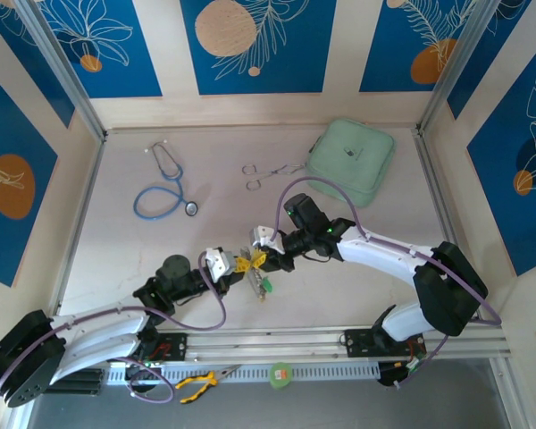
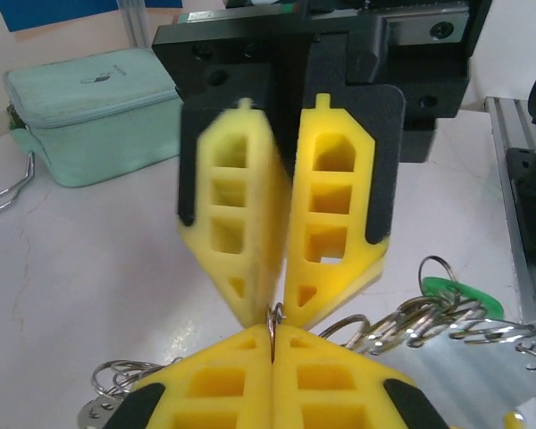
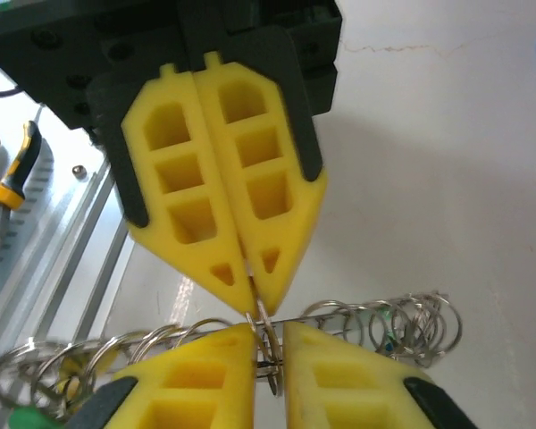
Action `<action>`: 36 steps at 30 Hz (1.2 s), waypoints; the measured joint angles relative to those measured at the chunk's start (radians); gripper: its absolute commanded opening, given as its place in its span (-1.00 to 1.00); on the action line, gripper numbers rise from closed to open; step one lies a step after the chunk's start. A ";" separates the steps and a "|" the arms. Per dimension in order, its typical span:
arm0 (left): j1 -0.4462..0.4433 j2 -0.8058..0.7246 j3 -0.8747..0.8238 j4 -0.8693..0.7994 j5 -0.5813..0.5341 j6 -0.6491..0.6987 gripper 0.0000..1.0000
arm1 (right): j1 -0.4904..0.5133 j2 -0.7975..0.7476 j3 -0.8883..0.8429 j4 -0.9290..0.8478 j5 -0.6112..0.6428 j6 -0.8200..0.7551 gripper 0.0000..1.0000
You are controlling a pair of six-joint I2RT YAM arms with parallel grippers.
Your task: Put the keys on the keyring
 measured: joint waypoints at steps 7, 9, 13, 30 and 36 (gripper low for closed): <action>0.001 -0.002 -0.006 -0.001 -0.013 -0.011 -0.57 | 0.008 0.007 0.033 -0.063 0.021 -0.011 -1.00; 0.001 -0.023 0.002 -0.051 -0.023 0.000 -0.56 | 0.019 0.013 0.076 -0.127 0.062 -0.034 -1.00; 0.001 -0.051 0.040 -0.165 -0.036 0.035 -0.54 | 0.052 0.042 0.190 -0.275 0.159 -0.082 -1.00; 0.001 0.013 0.073 -0.198 -0.027 0.081 -1.00 | 0.086 0.073 0.267 -0.418 0.255 -0.112 -0.42; 0.001 0.013 0.046 -0.102 -0.022 0.057 -1.00 | -0.027 -0.050 0.130 -0.261 0.086 -0.021 -0.33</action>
